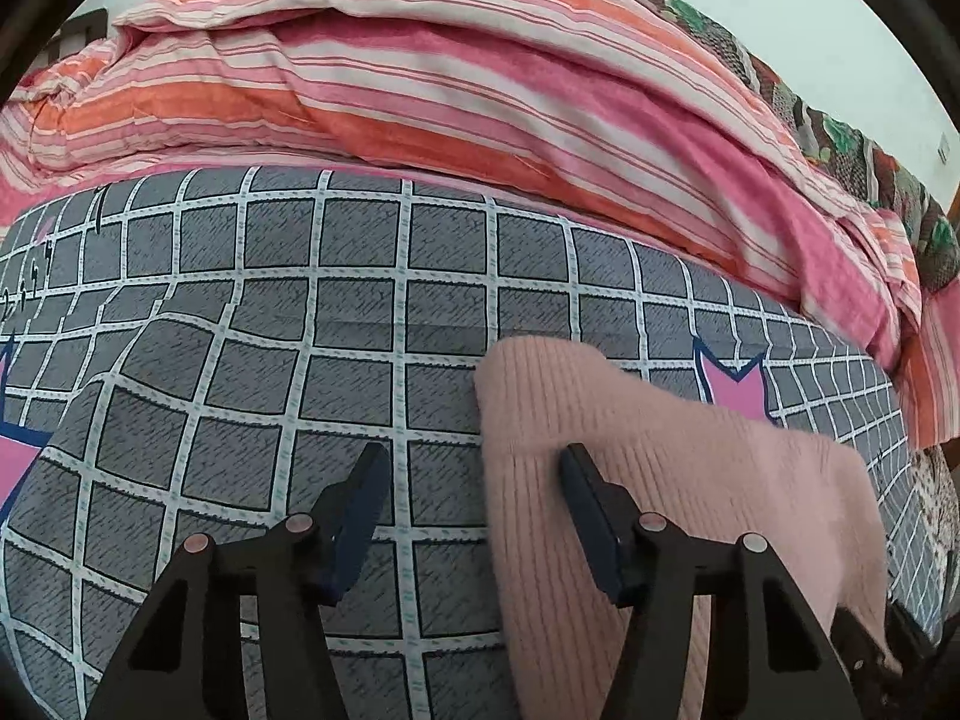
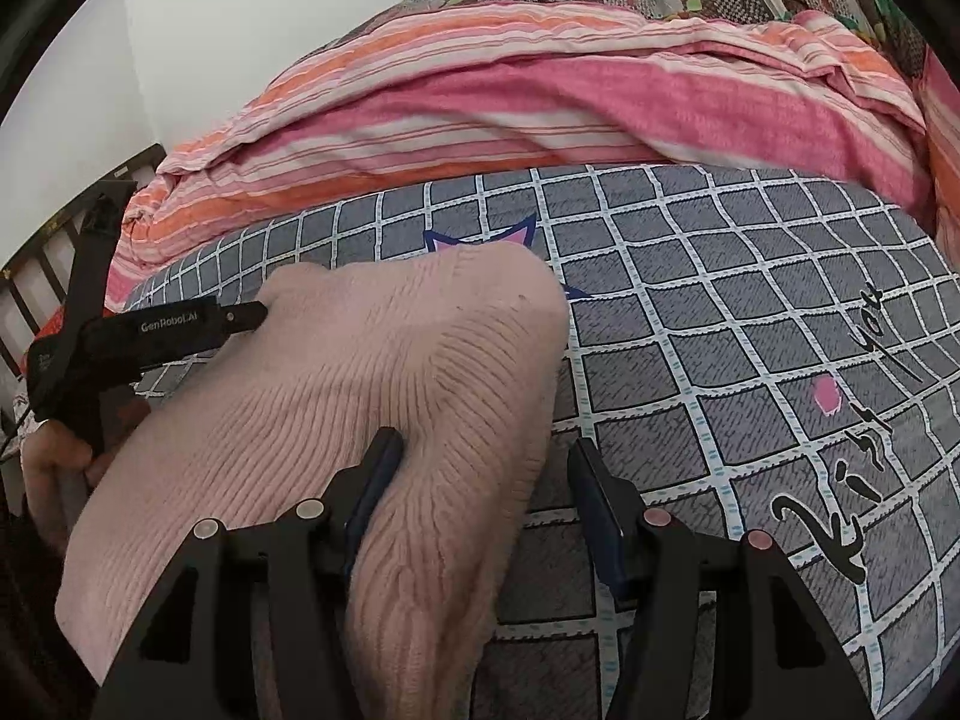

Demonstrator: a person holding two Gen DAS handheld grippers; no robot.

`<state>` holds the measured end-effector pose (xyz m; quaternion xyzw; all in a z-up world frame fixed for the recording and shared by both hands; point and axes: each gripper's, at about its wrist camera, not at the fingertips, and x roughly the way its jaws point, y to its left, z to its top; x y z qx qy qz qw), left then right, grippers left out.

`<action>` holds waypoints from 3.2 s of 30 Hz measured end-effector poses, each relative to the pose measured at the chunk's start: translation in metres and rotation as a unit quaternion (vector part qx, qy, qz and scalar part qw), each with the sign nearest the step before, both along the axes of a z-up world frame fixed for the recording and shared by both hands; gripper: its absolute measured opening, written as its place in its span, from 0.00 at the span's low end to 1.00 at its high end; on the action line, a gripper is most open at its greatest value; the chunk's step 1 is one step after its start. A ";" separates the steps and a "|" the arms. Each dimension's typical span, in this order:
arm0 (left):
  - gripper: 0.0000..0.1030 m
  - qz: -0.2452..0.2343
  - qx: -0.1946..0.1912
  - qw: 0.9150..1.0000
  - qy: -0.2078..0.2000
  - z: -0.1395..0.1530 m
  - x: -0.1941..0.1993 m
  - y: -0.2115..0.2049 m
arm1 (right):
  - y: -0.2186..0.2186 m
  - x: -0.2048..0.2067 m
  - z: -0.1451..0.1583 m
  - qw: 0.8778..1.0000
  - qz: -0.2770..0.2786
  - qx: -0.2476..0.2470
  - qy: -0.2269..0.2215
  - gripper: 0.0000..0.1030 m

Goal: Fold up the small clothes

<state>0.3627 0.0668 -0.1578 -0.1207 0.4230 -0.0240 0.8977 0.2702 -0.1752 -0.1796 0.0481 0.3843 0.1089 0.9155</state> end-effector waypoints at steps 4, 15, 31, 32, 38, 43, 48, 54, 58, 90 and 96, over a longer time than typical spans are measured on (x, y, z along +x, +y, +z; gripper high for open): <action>0.55 -0.024 -0.014 1.000 0.009 0.009 -0.010 -0.004 | -0.003 0.001 0.001 1.000 -0.003 0.006 0.006 0.58; 0.57 -0.065 0.030 0.997 -0.021 0.020 -0.099 -0.027 | -0.002 0.000 0.026 1.000 -0.008 -0.022 0.008 0.60; 0.58 -0.067 0.030 0.997 -0.025 0.038 -0.131 -0.028 | 0.001 -0.017 0.035 1.000 0.016 -0.001 -0.004 0.16; 0.58 -0.069 0.024 0.997 -0.030 0.040 -0.134 -0.026 | 0.000 -0.016 0.035 1.000 0.015 0.002 -0.006 0.16; 0.68 -0.074 0.026 0.997 -0.026 0.026 -0.136 -0.026 | -0.010 -0.010 0.017 1.000 -0.001 0.011 0.011 0.15; 0.72 -0.075 0.041 0.996 -0.020 0.020 -0.130 -0.030 | 0.000 -0.008 0.011 1.000 -0.004 -0.029 0.004 0.15; 0.79 -0.071 0.017 0.997 -0.026 0.009 -0.129 -0.024 | -0.001 -0.008 0.007 0.999 -0.001 -0.031 0.006 0.16; 0.81 -0.068 0.022 0.997 -0.034 0.006 -0.131 -0.026 | 0.002 -0.010 0.006 0.999 -0.001 -0.045 -0.005 0.16; 0.82 -0.068 0.022 0.997 -0.033 0.005 -0.129 -0.025 | 0.001 -0.010 0.006 0.999 0.001 -0.040 -0.006 0.16; 0.85 -0.048 0.030 0.997 -0.060 0.003 -0.138 -0.026 | 0.000 -0.016 0.010 0.999 -0.013 -0.044 -0.021 0.25; 0.83 -0.046 0.008 0.998 -0.047 0.009 -0.140 -0.018 | -0.016 -0.015 0.027 1.000 -0.008 0.000 0.016 0.34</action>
